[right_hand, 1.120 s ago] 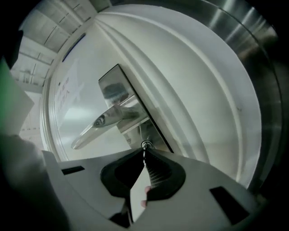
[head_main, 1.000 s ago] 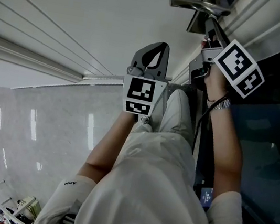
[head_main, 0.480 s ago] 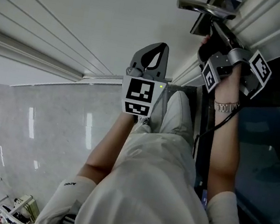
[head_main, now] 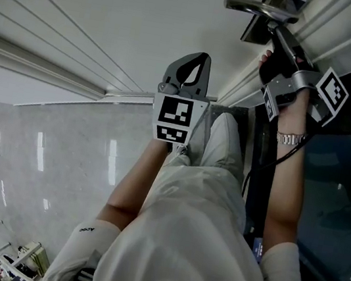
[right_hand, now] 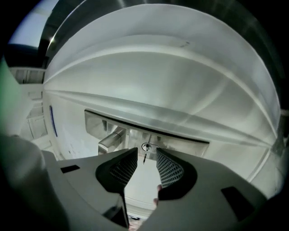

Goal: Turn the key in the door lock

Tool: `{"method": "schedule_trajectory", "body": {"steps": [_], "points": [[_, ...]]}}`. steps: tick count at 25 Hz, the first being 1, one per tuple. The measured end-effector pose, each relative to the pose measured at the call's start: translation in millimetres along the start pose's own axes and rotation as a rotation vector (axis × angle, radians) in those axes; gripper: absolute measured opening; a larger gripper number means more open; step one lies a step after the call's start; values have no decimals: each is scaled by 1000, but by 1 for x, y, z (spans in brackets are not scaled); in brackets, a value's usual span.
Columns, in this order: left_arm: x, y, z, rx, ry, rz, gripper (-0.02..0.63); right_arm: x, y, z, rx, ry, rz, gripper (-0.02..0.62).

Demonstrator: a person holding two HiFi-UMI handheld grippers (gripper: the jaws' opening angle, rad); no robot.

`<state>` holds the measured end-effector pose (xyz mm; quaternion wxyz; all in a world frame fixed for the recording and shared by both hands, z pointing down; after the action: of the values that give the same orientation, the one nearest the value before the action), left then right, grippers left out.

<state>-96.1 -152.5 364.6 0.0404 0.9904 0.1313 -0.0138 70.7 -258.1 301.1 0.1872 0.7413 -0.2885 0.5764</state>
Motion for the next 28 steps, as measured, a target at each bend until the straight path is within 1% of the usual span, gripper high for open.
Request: {"method": "schedule_trajectory", "body": {"steps": [1,2,4,5,7,10,11,13,16,18,20,22,24,28], "points": [[0,0,-1,-1,-2,2,8,-3,-2,3,-5,-78,6,113],[0,1,-1,-1,-3,3,8,-8,-4,7,-10,-179,9,131],[2,2,0,1,-3,-1,8,-18,-7,11,-30,-427,-6,147],[3,3,1,2,-1,-5,8,-24,-8,11,-44,-563,-28,153],[6,5,2,4,1,-11,8,-33,-8,7,-63,-849,-97,164],[9,7,2,3,3,-16,8,-43,-8,-4,-74,-1274,-197,164],[10,8,2,3,4,-17,8,-45,-7,-10,-85,-1389,-219,164],[12,9,2,2,5,-22,9,-43,-4,-21,-127,-1574,-258,164],[15,11,3,2,8,-26,8,-37,1,-35,-183,-1783,-321,164],[15,12,4,3,10,-26,8,-34,5,-38,-194,-1913,-373,164],[15,12,4,2,11,-25,9,-33,10,-41,-207,-2017,-414,163],[15,12,3,-1,10,-25,8,-33,13,-44,-216,-2068,-432,163],[15,12,2,-3,8,-23,9,-33,16,-45,-213,-2087,-444,161],[11,12,1,-6,7,-16,8,-31,20,-44,-188,-2116,-467,102]]}}
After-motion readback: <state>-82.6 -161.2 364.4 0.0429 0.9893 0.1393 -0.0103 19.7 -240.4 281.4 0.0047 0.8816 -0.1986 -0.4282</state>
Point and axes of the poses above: the fingertips, and each gripper's own axes: y forward along the fingers, x to its right, z out of its top, the point moved 4 cm from there along -y, backward along the fingers, and after that the axes turned 3 degrees about x, right-handed, at the moved point
